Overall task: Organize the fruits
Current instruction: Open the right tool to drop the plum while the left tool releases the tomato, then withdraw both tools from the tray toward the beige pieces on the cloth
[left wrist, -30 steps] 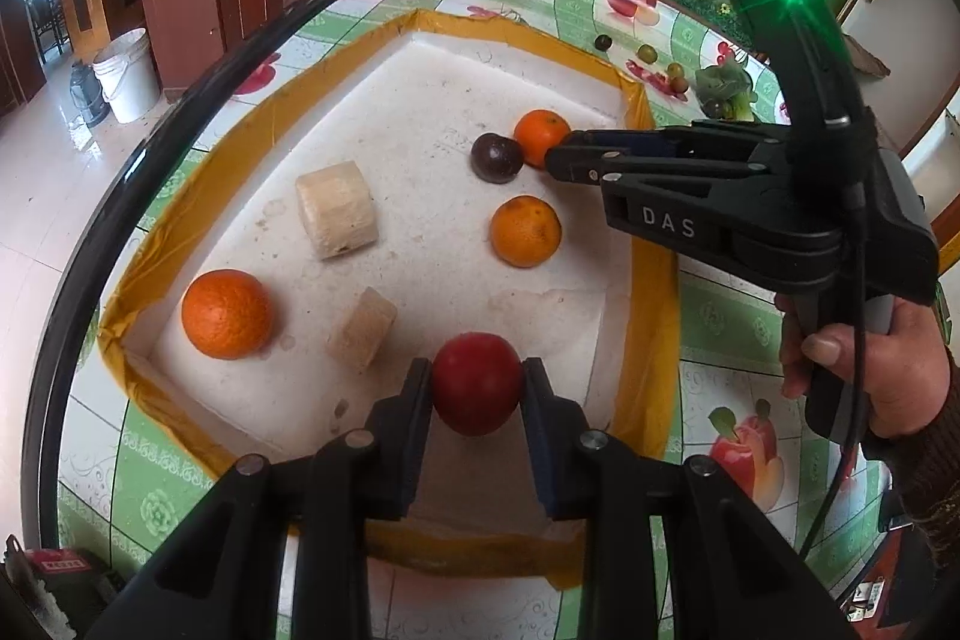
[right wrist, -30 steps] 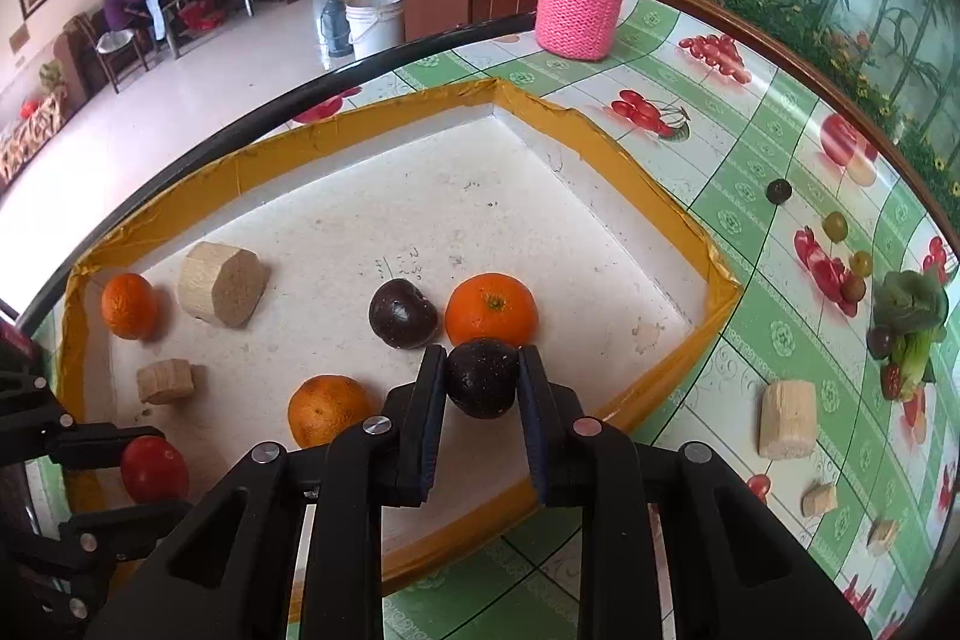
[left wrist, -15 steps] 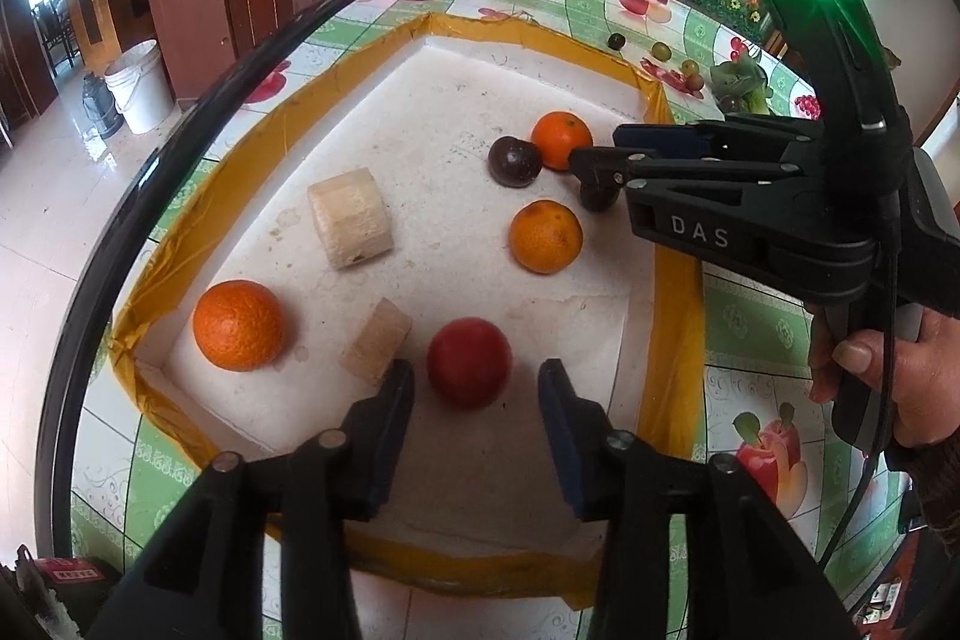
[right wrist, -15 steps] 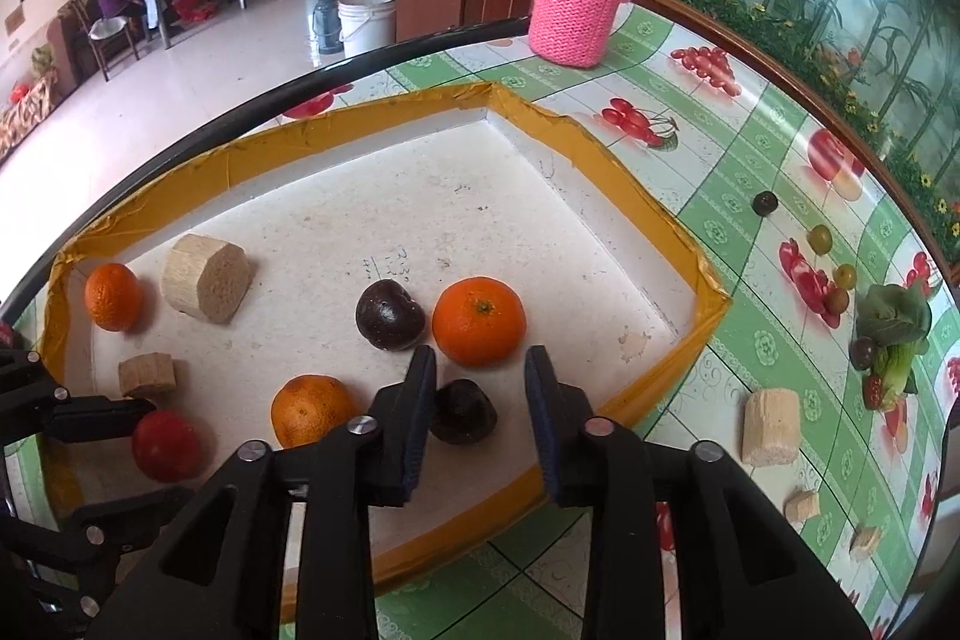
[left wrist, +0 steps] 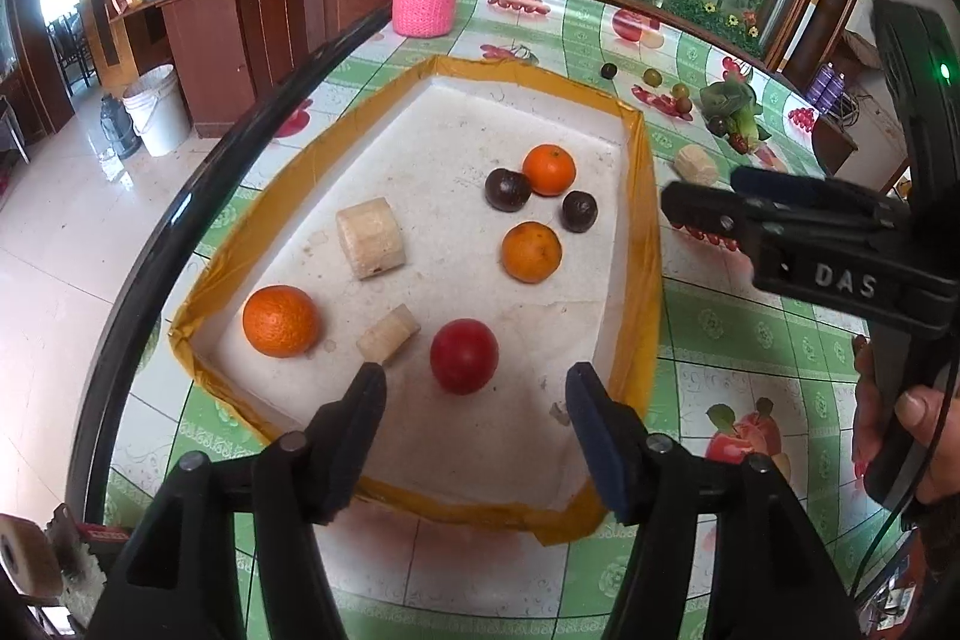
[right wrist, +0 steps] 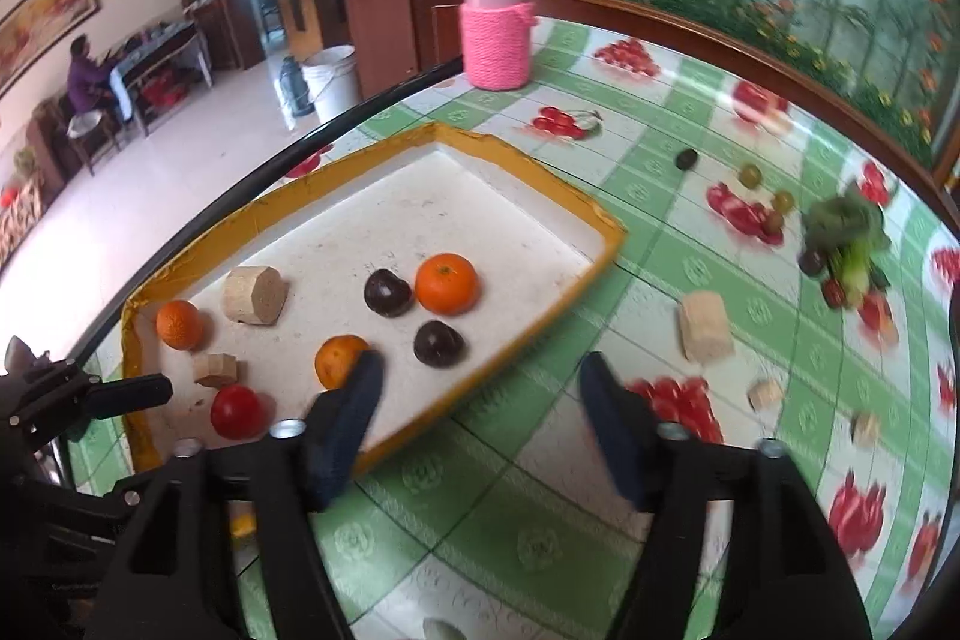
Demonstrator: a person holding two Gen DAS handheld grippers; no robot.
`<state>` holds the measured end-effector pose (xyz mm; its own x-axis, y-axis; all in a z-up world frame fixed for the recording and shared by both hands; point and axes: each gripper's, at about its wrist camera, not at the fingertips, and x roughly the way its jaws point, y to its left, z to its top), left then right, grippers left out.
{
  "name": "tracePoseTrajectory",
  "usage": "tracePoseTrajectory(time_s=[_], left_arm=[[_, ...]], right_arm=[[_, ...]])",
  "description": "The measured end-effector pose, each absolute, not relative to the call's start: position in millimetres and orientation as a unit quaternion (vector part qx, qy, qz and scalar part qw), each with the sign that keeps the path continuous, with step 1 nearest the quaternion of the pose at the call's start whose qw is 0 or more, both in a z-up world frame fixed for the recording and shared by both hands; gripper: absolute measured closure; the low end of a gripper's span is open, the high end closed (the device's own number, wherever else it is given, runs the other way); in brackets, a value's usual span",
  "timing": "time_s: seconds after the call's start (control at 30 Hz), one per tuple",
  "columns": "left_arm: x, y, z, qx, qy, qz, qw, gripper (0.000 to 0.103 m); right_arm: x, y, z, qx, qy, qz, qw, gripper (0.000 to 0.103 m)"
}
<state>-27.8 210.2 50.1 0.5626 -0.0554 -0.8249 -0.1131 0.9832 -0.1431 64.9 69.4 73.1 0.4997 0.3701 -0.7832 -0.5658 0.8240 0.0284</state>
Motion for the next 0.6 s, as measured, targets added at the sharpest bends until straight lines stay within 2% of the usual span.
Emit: tracePoseTrajectory(time_s=[0.13,0.2,0.6], left_arm=[[-32,202,58,-0.084,0.461,0.012,0.883,0.034],[-33,196,62,-0.081,0.458,0.008,0.885,0.034],[-31,137,81,-0.051,0.448,-0.043,0.891,0.033]], right_arm=[[56,45,72,-0.095,0.439,0.251,0.857,0.025],[51,31,69,-0.095,0.450,0.231,0.857,0.021],[12,-90,65,-0.016,0.485,0.154,0.861,0.021]])
